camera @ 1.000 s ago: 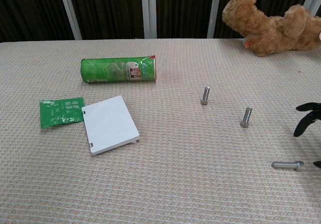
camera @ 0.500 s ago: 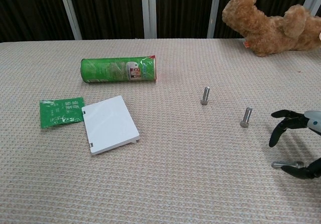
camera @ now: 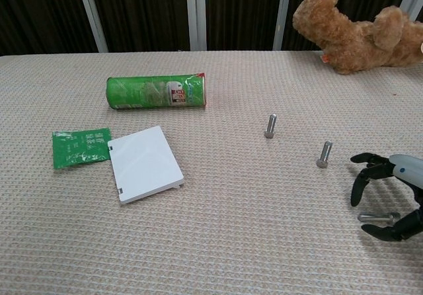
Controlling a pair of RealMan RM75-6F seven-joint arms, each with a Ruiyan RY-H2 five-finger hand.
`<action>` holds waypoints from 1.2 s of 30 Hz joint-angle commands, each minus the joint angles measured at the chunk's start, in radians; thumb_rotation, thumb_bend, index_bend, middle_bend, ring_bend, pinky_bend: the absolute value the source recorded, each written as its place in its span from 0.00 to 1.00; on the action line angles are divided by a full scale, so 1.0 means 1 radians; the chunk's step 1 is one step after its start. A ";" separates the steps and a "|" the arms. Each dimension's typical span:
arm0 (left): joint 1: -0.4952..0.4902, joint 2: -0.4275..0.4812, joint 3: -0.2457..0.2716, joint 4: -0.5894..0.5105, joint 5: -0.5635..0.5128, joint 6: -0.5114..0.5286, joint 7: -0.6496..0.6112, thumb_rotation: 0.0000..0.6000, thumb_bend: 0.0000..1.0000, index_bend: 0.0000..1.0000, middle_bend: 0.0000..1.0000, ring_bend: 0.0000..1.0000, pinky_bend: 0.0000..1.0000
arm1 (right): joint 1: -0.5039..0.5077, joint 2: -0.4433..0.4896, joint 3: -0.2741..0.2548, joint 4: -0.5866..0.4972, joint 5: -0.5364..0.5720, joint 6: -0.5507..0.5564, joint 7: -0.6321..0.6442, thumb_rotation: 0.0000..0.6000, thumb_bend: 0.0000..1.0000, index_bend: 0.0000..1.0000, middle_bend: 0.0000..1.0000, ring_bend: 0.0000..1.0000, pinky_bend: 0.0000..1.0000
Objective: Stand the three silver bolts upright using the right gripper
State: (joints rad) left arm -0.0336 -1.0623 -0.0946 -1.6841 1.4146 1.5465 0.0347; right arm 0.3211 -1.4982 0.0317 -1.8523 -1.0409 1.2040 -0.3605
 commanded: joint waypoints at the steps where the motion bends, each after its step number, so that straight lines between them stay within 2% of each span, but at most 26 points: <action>1: -0.001 0.000 0.000 0.000 0.000 -0.003 0.000 1.00 0.24 0.06 0.02 0.00 0.14 | -0.001 -0.003 0.000 0.003 -0.004 0.001 0.001 1.00 0.29 0.50 0.00 0.00 0.00; 19: 0.001 0.001 0.001 0.000 0.003 0.004 0.000 1.00 0.24 0.06 0.02 0.00 0.14 | -0.001 0.003 0.008 0.039 0.010 -0.015 0.017 1.00 0.29 0.54 0.00 0.00 0.00; 26: 0.000 0.000 0.002 0.000 0.003 0.002 0.004 1.00 0.24 0.06 0.02 0.00 0.14 | -0.003 0.003 0.011 0.042 0.014 -0.020 0.029 1.00 0.35 0.56 0.00 0.00 0.00; 36: 0.001 -0.001 0.001 0.001 0.002 0.004 0.003 1.00 0.24 0.06 0.02 0.00 0.14 | -0.002 0.001 0.011 0.049 0.020 -0.025 0.024 1.00 0.35 0.56 0.00 0.00 0.00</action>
State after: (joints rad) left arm -0.0324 -1.0632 -0.0941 -1.6835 1.4168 1.5503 0.0381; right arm 0.3189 -1.4971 0.0428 -1.8035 -1.0212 1.1795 -0.3366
